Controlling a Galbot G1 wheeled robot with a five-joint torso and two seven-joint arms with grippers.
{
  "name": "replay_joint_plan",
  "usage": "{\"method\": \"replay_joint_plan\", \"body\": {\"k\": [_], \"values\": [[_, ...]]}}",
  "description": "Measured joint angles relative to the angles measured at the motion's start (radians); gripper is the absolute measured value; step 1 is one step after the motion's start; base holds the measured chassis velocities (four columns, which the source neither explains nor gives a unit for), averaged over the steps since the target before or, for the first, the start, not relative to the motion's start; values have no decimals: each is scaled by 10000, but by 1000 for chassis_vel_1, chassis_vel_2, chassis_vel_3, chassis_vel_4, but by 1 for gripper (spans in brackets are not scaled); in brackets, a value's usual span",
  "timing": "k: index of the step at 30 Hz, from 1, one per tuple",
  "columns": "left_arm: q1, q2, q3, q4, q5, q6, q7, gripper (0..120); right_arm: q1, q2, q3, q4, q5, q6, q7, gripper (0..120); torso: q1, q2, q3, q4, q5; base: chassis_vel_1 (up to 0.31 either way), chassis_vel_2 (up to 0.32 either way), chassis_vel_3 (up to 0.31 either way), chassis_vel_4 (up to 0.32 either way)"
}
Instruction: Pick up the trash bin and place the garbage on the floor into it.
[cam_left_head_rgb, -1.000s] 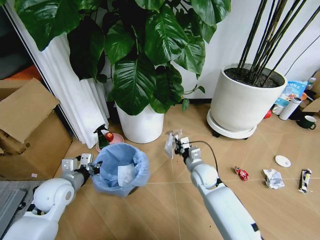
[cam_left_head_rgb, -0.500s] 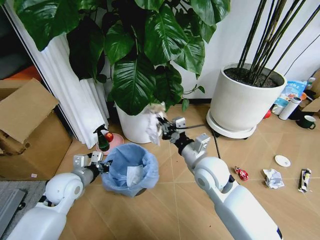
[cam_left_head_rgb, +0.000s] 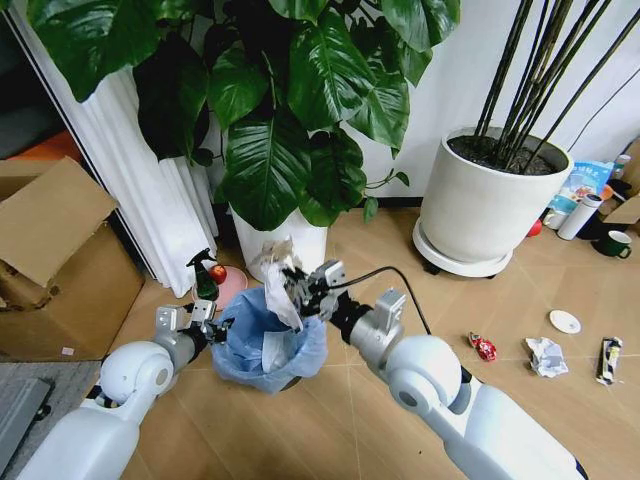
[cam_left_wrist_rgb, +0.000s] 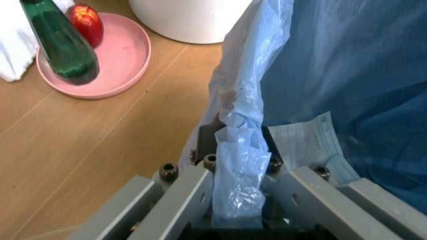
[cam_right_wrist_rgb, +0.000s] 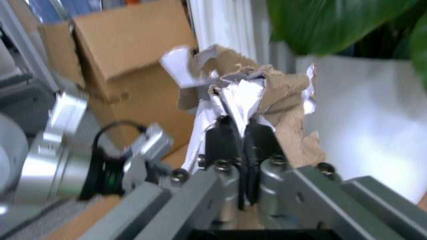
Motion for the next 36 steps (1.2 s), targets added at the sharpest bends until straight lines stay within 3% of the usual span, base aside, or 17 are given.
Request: {"method": "replay_joint_plan", "body": {"k": [11,12,18,22,23,27,36], "values": [[6,-2,-135,-72,0,-1,18,0,34,223,-332,-544,-479,-60,61,36,0,-1,1,0,0,0,0,0,0],[28,5,-170,-73,8,-2,28,0,23,320,-346,-595,-524,-53,70,45,0,-1,1,0,-1,0,0,0,0],[137,5,-327,-138,73,-3,40,0,43,604,5,-624,-524,-39,332,64,0,-2,0,1,0,0,0,0,0],[232,-100,-510,-163,238,-5,58,0,-281,344,1237,-593,-522,-159,596,82,0,-1,1,2,0,0,0,0,0],[232,-100,-510,-163,238,-5,58,0,-281,344,1237,-593,-522,-159,596,82,0,-1,1,2,0,0,0,0,0],[342,-169,-631,-251,384,-5,141,0,-1073,-295,2659,-590,-605,-61,416,97,0,-2,1,0,1,0,0,0,0],[520,-356,-793,-435,581,-6,191,0,-3551,-837,5383,-2183,-1555,744,-1795,100,0,-1,0,-3,3,0,0,0,0]]}}
